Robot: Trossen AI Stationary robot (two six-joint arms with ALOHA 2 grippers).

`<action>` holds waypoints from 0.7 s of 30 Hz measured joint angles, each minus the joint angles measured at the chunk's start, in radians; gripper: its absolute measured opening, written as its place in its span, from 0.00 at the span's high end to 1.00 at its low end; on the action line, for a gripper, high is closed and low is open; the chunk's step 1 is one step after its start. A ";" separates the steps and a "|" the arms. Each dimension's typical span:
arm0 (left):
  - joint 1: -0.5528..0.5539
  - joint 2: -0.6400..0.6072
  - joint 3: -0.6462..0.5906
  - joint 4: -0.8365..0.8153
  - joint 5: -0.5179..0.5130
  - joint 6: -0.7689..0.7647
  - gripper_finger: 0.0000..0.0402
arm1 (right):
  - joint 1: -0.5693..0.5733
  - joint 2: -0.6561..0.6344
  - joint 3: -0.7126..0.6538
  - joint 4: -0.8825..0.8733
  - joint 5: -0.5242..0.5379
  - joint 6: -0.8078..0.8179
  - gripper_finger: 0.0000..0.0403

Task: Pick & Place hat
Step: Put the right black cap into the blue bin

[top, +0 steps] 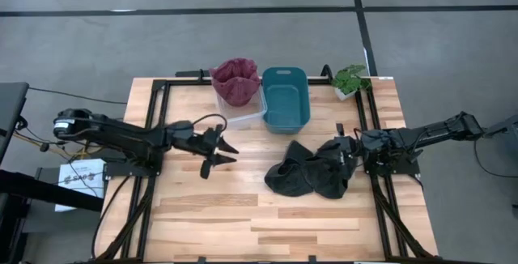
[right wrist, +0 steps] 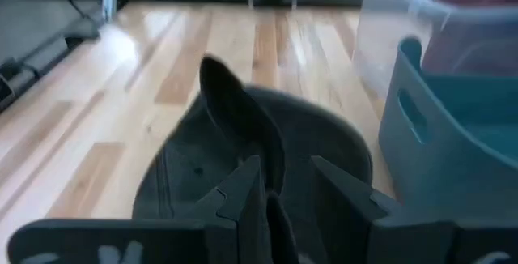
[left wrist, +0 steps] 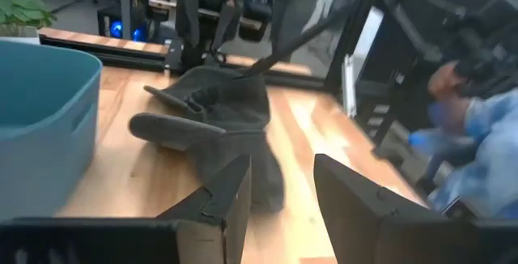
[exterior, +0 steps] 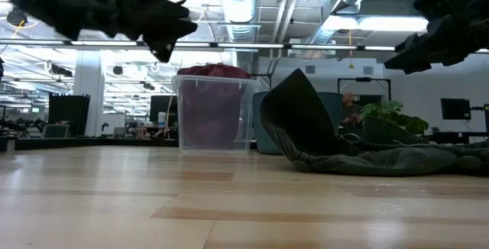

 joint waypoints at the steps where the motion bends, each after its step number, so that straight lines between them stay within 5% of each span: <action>1: -0.012 0.000 -0.025 0.044 -0.013 -0.024 0.66 | 0.000 0.003 0.014 -0.030 0.000 0.011 0.75; 11: -0.165 0.000 -0.102 0.263 -0.218 -0.028 0.66 | 0.000 0.126 0.184 -0.155 0.021 0.148 0.75; 21: -0.244 0.000 -0.102 0.298 -0.231 -0.028 0.66 | 0.086 0.403 0.392 -0.449 0.018 0.192 0.75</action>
